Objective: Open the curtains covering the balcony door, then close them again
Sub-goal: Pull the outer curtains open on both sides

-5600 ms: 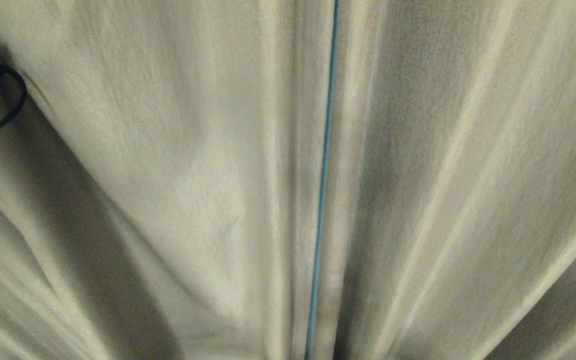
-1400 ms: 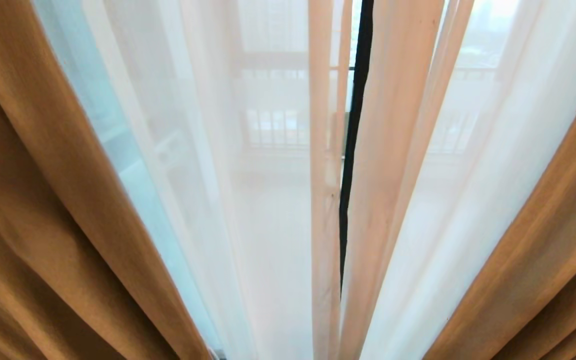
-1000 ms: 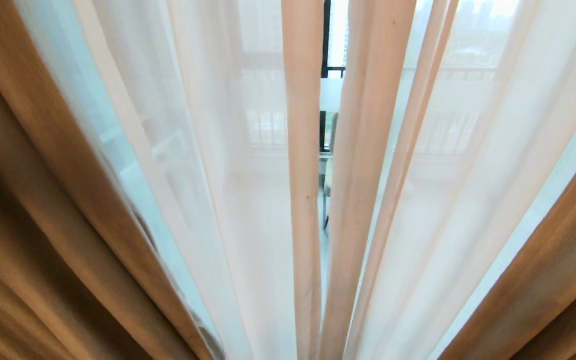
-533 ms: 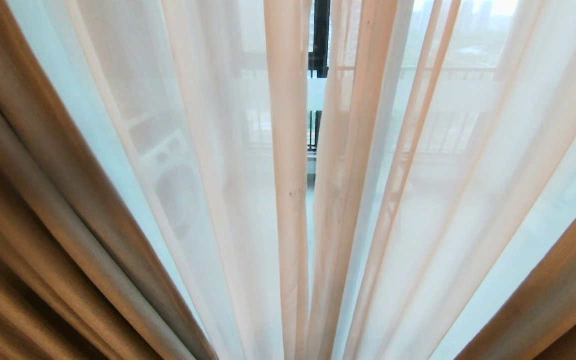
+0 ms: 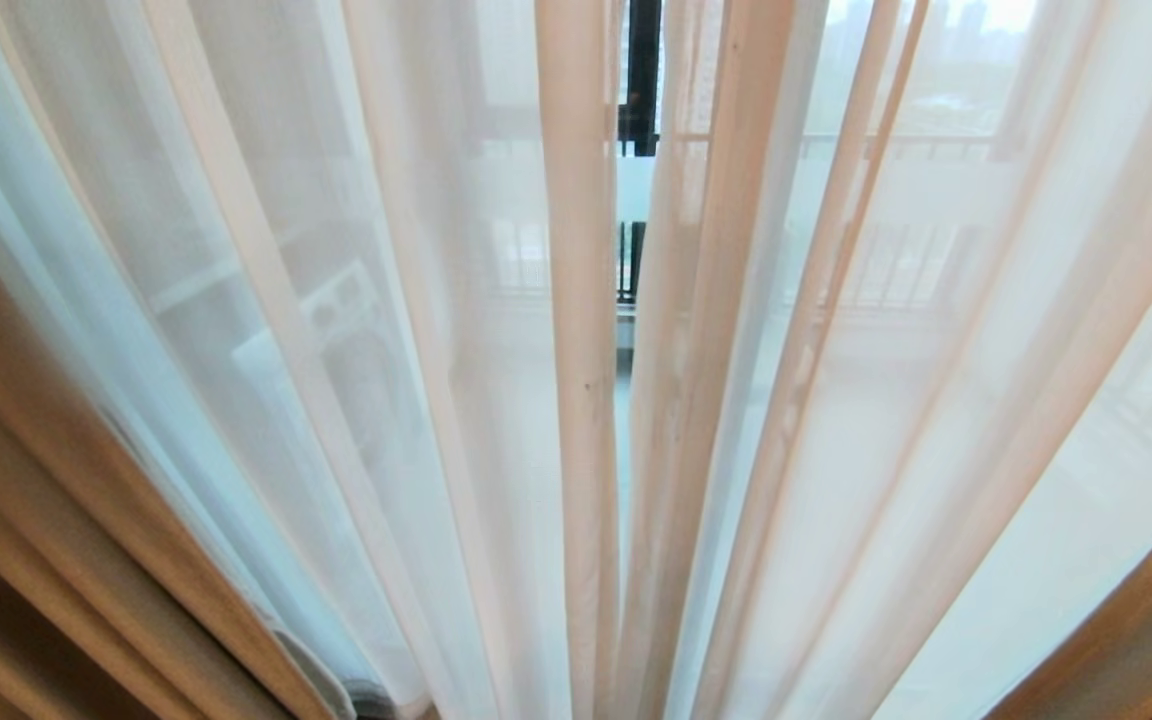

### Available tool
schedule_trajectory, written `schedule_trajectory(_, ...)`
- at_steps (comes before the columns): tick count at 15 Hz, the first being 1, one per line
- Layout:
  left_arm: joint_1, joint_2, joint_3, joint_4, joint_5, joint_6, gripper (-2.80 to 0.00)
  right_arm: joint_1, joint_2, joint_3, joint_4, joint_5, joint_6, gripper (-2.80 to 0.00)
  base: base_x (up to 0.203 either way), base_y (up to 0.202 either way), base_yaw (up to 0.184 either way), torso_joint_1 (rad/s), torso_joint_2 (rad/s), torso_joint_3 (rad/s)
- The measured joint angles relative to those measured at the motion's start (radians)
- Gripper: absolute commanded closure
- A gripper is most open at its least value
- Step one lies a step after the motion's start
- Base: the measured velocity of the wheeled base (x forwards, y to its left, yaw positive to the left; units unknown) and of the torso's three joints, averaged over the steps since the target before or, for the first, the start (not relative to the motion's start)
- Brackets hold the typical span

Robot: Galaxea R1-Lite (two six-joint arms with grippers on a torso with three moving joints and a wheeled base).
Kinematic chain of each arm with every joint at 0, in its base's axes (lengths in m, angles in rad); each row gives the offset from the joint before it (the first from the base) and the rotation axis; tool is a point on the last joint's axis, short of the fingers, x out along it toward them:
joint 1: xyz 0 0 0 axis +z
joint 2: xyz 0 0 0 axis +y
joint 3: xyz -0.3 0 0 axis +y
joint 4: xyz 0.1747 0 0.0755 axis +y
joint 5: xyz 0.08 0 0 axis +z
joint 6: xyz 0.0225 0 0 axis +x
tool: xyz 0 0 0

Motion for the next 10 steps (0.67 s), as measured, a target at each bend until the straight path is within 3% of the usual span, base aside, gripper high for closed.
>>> schedule_trajectory(1,0.0,-0.032,0.029,0.004,0.0,0.0,-2.8,0.0,0.0,0.0,0.0,0.0,0.0,0.0,0.0,0.0,0.0,0.0,0.0,0.0)
schedule_trajectory(2,0.0,-0.06,0.051,0.014,0.0,0.001,0.0,0.0,0.0,0.0,0.0,0.0,0.0,0.0,0.0,0.0,0.0,0.0,0.0,0.0)
schedule_trajectory(10,-0.007,-0.166,0.16,0.035,-0.012,0.001,0.0,0.0,0.0,0.0,0.0,0.0,0.0,0.0,0.0,0.0,0.0,0.0,0.0,0.0)
